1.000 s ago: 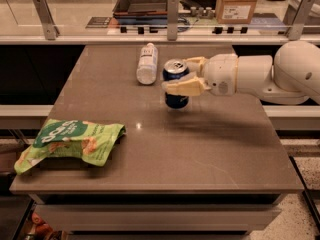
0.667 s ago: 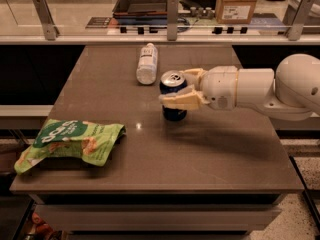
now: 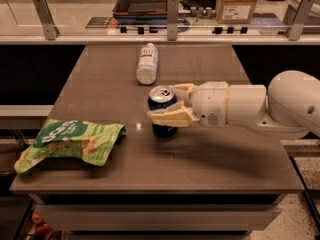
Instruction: Move pepsi can near green rice chip bag
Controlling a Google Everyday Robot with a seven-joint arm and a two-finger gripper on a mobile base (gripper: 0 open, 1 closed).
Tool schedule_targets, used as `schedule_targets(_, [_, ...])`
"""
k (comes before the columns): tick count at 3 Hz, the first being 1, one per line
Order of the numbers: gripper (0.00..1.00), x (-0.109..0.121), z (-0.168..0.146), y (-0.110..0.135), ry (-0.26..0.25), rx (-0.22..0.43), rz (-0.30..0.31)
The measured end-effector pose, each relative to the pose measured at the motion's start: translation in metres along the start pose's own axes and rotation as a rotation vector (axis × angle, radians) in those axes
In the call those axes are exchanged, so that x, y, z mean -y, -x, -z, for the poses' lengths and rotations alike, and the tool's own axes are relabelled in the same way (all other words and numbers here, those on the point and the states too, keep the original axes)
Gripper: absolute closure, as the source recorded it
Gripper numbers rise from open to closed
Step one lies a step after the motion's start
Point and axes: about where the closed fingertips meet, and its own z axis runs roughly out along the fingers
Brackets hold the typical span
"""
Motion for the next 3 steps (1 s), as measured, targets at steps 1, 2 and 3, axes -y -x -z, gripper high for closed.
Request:
schedule_targets(1, [1.00, -0.014, -0.015, -0.003, 0.020, 0.002, -0.025])
schedule_targets(2, [1.00, -0.024, -0.027, -0.006, 0.036, 0.006, -0.043])
schedule_targets(3, [0.84, -0.023, -0.026, -0.003, 0.036, 0.006, -0.043])
